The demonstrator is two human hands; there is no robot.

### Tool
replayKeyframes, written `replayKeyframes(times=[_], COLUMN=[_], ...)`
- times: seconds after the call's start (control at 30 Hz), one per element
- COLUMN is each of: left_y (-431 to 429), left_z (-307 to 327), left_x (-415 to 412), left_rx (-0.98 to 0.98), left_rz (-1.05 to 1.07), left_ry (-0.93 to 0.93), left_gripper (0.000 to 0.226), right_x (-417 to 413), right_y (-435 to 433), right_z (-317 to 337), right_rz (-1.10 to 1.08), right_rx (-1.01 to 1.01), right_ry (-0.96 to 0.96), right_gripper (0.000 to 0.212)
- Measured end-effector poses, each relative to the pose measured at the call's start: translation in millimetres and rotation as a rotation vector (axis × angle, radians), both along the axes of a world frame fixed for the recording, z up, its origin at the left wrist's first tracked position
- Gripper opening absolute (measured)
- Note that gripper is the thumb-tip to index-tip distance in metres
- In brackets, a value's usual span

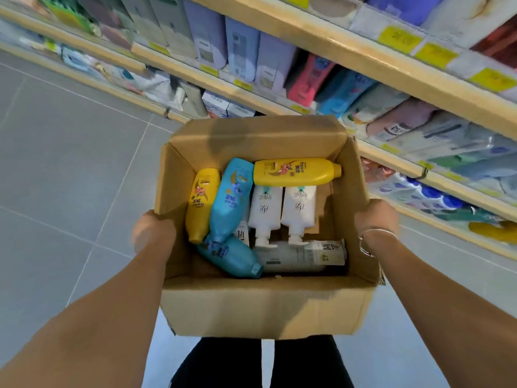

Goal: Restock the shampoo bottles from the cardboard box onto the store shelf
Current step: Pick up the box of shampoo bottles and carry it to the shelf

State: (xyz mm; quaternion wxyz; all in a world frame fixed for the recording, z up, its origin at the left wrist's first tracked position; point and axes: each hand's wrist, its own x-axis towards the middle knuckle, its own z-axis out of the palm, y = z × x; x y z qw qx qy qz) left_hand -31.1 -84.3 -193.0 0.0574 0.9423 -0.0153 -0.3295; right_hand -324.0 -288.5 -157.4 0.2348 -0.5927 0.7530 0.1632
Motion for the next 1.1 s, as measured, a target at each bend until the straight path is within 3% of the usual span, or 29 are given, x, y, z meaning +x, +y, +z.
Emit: replayKeyframes(times=[0.33,0.4,0.7,1.1], left_y=[58.1,59.2,147.9,153.4], left_z=[-80.7,-86.2,-186.2,-366.1], left_x=[-24.6,-27.7,-59.0,-37.1], left_rx=[0.019,-0.02,0.046,-0.037], left_rz=[0.449,0.459,0.789,0.921], left_ry=[-0.181,-0.176,-0.178,-0.218], left_gripper=[0.03,0.028,0.027,0.024], right_x=[75.9,82.2,149.2,225.3], right_y=[-25.9,-32.6,3.4,1.2], right_z=[-93.7,-101.2,-216.0,-394.7], right_rz=[0.328,0.336,0.734,0.913], right_rx=[0.06,0.104,0.046,-0.065], right_ry=[-0.037,-0.061,-0.074,-0.092], right_gripper=[0.028,0.031,0.027,0.029])
